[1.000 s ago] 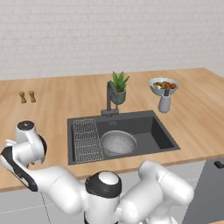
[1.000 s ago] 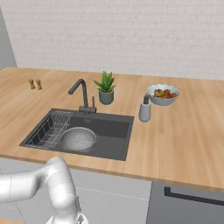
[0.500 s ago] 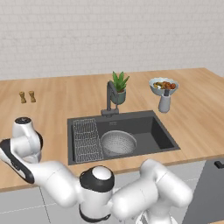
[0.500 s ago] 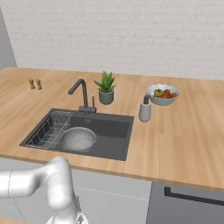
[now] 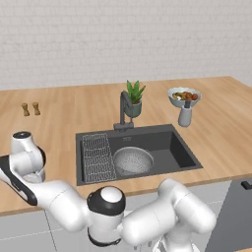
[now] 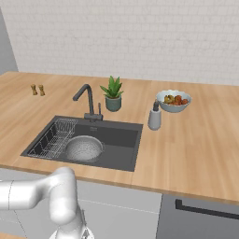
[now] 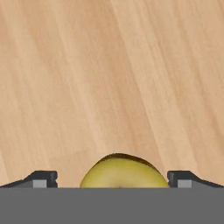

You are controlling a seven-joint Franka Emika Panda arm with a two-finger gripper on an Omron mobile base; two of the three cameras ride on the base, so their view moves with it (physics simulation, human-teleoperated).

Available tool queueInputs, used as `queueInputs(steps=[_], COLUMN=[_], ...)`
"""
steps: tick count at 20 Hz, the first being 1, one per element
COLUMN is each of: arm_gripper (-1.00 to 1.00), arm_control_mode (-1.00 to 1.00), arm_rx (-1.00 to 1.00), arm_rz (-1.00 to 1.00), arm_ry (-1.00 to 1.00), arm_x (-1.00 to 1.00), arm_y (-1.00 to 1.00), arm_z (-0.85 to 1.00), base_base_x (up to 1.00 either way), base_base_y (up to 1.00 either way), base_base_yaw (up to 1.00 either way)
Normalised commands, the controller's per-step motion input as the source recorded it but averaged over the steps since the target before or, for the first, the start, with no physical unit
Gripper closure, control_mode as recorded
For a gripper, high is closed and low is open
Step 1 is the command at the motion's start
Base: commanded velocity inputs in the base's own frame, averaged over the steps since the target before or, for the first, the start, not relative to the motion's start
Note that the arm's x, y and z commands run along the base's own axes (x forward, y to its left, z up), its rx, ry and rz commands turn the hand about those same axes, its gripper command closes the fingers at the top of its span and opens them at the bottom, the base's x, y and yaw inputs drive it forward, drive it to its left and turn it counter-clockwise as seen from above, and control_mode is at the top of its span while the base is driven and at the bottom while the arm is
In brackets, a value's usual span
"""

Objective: Put the colander in the sink, put the kiwi in the colander, and turn on the sink faucet and pour water over the colander.

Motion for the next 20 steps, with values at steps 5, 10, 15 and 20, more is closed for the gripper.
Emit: queueInputs(steps=[5, 10, 15, 20], arm_gripper=[-1.0, -1.0, -1.0, -1.0], arm_control_mode=[-1.0, -1.0, -1.0, -1.0], arm_rx=[-0.06, -0.04, -0.08, -0.1], arm_rz=[0.0, 0.0, 0.0, 0.02], arm_ry=[0.0, 0.0, 0.0, -0.02], arm_x=[-0.33, -0.26, -0.1, 0.04], arm_y=[0.0, -0.02, -0.08, -0.17], arm_z=[-0.09, -0.12, -0.27, -0.14], base_base_x=[0.0, 0.0, 0.0, 0.0], base_base_y=[0.0, 0.0, 0.0, 0.0], base_base_yaw=[0.0, 0.0, 0.0, 0.0])
